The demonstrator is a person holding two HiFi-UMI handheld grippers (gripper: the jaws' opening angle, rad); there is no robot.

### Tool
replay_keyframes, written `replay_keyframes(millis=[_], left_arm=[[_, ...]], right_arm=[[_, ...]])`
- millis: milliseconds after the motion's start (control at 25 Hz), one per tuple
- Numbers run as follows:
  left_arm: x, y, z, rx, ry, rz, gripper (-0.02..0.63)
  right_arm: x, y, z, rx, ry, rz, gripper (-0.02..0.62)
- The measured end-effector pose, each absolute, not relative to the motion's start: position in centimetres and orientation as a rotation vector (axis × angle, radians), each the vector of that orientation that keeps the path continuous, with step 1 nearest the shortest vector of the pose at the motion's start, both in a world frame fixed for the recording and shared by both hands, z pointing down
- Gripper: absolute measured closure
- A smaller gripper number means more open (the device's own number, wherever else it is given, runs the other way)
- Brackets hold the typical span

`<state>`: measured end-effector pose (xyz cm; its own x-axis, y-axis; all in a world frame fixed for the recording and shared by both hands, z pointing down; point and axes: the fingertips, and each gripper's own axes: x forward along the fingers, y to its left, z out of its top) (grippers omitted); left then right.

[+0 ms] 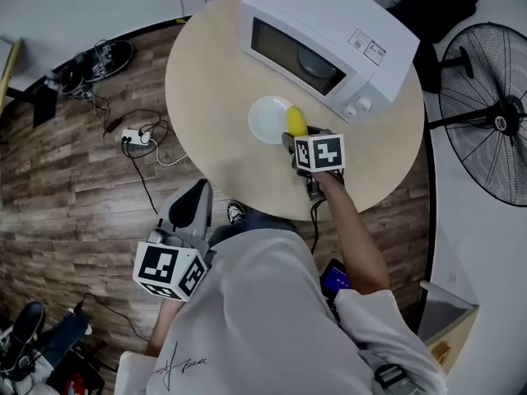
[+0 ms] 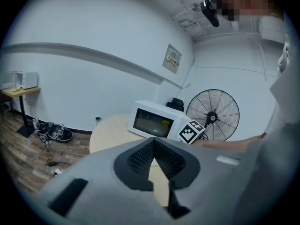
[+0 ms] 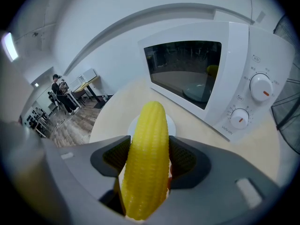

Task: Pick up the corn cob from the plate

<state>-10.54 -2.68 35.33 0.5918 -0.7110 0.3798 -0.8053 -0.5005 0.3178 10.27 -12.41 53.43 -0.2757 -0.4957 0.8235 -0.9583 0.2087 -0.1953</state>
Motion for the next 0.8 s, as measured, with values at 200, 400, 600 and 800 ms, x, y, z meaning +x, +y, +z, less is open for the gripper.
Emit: replay_keyframes(millis=[200,400,600,800], left_arm=[[-10.3,-2.5,35.2,2.367,-1.199,0.266,0.606],[-10.5,-2.4,35.2,2.370,-1.197,0.263,0.606],[-10.6,-2.2,35.2,2.372,-1.190,0.261,0.606],[-10.6,-2.3,35.0,2.376,-1.189,0.251,0.606]], right_arm=[[10.4,-12.0,52.8,1.359,-1.880,0.959,0.328],[10.4,-11.6,52.1,1.370,-1.894,0.951,0.328],[10.3,-11.2,51.4,1.380,-1.909,0.950,0.328],[10.0,-10.8,50.4,1.393,-1.938,0.953,0.328]])
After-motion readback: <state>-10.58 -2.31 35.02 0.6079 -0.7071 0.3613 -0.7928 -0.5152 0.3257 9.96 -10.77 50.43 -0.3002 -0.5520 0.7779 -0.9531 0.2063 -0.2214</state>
